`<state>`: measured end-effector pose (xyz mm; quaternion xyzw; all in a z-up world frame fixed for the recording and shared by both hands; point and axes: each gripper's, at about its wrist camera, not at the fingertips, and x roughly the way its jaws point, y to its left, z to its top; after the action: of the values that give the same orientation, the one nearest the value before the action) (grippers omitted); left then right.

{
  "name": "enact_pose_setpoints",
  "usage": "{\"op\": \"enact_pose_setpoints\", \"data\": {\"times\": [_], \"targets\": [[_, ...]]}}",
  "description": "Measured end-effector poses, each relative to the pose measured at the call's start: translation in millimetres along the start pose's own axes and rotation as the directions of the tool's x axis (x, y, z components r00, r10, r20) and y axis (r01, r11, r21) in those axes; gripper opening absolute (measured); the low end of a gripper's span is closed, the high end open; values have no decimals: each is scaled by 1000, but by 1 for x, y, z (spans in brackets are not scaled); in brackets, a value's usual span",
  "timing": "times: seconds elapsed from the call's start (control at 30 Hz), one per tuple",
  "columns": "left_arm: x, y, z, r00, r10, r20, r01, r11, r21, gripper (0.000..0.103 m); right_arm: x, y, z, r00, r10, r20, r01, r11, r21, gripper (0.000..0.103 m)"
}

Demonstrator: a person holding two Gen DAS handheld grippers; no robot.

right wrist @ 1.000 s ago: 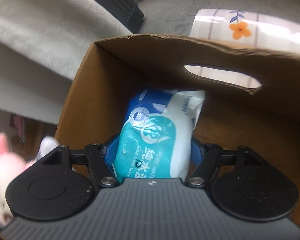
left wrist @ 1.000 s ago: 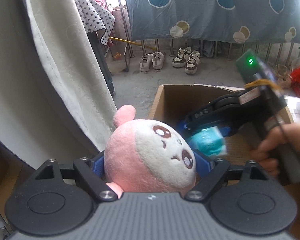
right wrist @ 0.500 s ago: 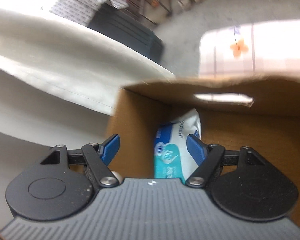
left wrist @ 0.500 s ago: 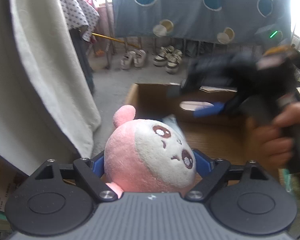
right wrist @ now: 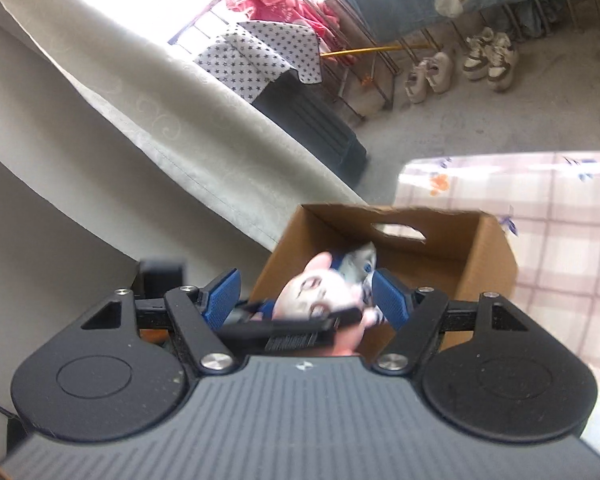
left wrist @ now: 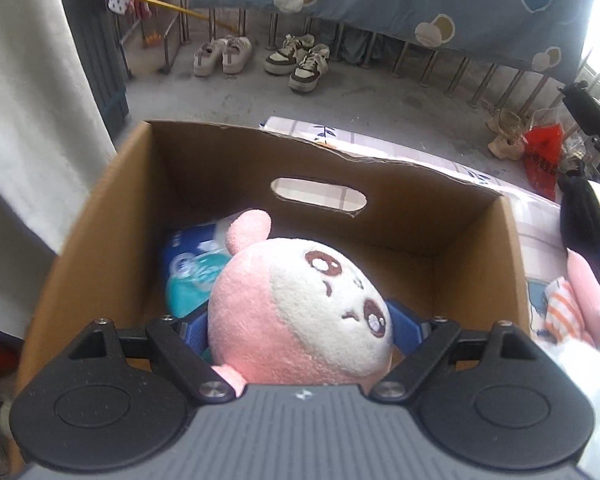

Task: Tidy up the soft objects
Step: 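Lower the pink plush into the box beside the wipes and open the left gripper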

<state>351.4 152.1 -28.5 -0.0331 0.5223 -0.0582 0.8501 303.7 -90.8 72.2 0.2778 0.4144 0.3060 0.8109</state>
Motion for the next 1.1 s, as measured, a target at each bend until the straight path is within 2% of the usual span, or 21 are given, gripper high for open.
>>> {"op": "enact_pose_setpoints", "data": {"times": [0.23, 0.3, 0.5, 0.6, 0.7, 0.77, 0.8, 0.87, 0.9, 1.0, 1.1], "targets": [[27, 12, 8, 999, -43, -7, 42, 995, -93, 90, 12, -12, -13, 999, -25, -40, 24, 999, -22, 73], [23, 16, 7, 999, -42, -1, 42, 995, -91, 92, 18, -13, -13, 998, -25, -54, 24, 999, -25, 73], [1, 20, 3, 995, -51, 80, 55, 997, -47, 100, 42, -9, -11, 997, -28, -68, 25, 999, -37, 73], [-6, 20, 5, 995, -34, 89, 39, 998, -50, 100, 47, -6, -12, 996, -48, -71, 44, 997, -58, 73], [-15, 20, 4, 995, 13, 100, -9, 999, -40, 99, 52, -1, -11, 994, -73, -78, 66, 994, -88, 71], [-20, 19, 2, 992, 81, 91, -79, 996, -27, 95, 54, 2, -10, 992, -84, -89, 75, 991, -108, 67], [-23, 18, 1, 988, 128, 81, -128, 992, -8, 92, 56, 4, -8, 991, -96, -98, 84, 989, -124, 63], [-23, 13, -4, 970, 235, 65, -238, 970, 41, 84, 62, 9, -8, 986, -110, -129, 89, 984, -155, 55], [-25, 11, -6, 962, 264, 65, -268, 961, 68, 80, 66, 11, -8, 981, -118, -151, 91, 981, -174, 51], [-22, 8, -14, 949, 312, 43, -315, 941, 124, 71, 82, 20, -11, 964, -151, -218, 99, 967, -233, 44], [-18, 8, -19, 949, 314, 15, -313, 938, 149, 66, 102, 30, -13, 946, -202, -254, 126, 950, -287, 35]]}}
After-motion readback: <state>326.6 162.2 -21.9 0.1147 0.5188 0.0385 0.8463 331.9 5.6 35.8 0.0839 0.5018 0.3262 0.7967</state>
